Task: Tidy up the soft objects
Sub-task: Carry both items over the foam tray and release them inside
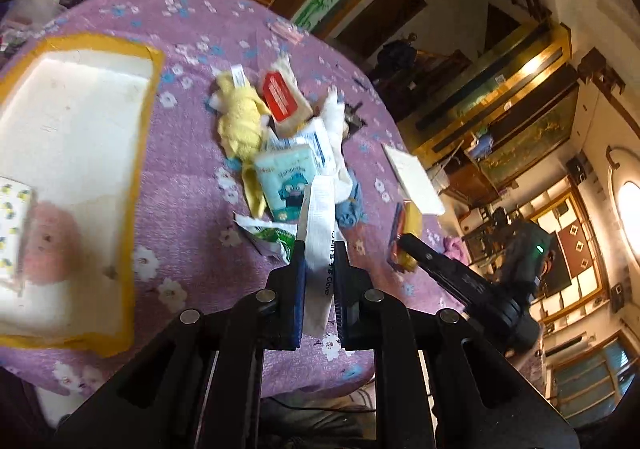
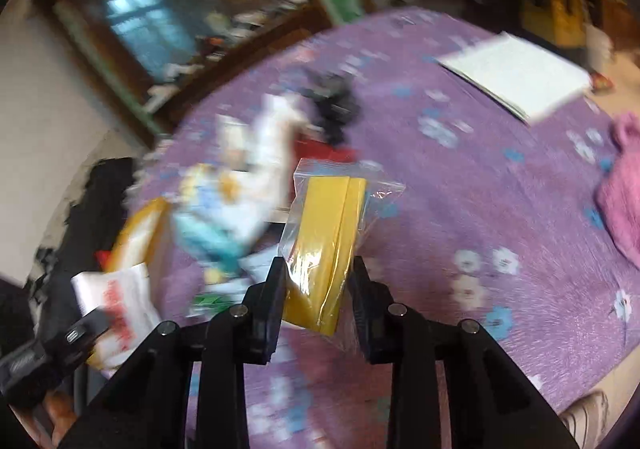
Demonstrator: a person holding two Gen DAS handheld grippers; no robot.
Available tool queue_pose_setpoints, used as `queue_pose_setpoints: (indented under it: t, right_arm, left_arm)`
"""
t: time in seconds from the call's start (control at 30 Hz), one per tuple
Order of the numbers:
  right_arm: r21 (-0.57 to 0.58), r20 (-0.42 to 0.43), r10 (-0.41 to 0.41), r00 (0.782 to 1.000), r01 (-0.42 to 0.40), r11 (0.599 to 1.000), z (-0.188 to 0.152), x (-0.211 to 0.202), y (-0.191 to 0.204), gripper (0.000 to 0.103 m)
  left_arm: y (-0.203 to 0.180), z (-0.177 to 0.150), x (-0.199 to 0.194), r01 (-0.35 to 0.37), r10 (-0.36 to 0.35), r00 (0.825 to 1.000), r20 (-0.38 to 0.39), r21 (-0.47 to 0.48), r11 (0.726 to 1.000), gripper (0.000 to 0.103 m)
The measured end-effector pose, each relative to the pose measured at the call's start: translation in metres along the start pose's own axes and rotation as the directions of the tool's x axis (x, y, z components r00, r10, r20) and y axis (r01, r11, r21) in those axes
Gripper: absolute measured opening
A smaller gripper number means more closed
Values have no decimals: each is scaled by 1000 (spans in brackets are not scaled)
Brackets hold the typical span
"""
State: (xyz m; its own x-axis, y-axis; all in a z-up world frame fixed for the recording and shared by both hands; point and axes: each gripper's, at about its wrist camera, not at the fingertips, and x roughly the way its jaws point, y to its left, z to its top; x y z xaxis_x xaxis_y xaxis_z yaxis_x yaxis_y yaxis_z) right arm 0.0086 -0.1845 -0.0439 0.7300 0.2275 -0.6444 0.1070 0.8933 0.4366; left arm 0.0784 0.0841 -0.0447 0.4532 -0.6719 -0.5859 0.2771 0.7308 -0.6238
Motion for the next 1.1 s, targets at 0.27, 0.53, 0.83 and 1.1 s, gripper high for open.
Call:
queue_pose_setpoints:
  t: [0.27, 0.53, 0.83, 1.1]
  right_arm:
    - [-222, -52, 273, 961, -278, 935, -5, -11, 92, 30]
    - [-336, -230, 339, 912, -402, 852, -20, 57, 180, 30]
    - [-361, -327, 305, 894, -417, 834, -23, 139, 231, 30]
    - [-421, -329, 205, 922, -337, 842, -35, 166, 247, 30]
  left_arm:
    - [21, 18, -72, -38, 45, 990, 136, -54, 998, 11]
    - [77, 37, -98, -86, 112, 976, 189, -140, 986, 11]
    - [145, 66, -75, -158, 186, 976, 111, -226, 961, 11]
    - [181, 76, -41, -209, 226, 974, 32, -269, 940, 11]
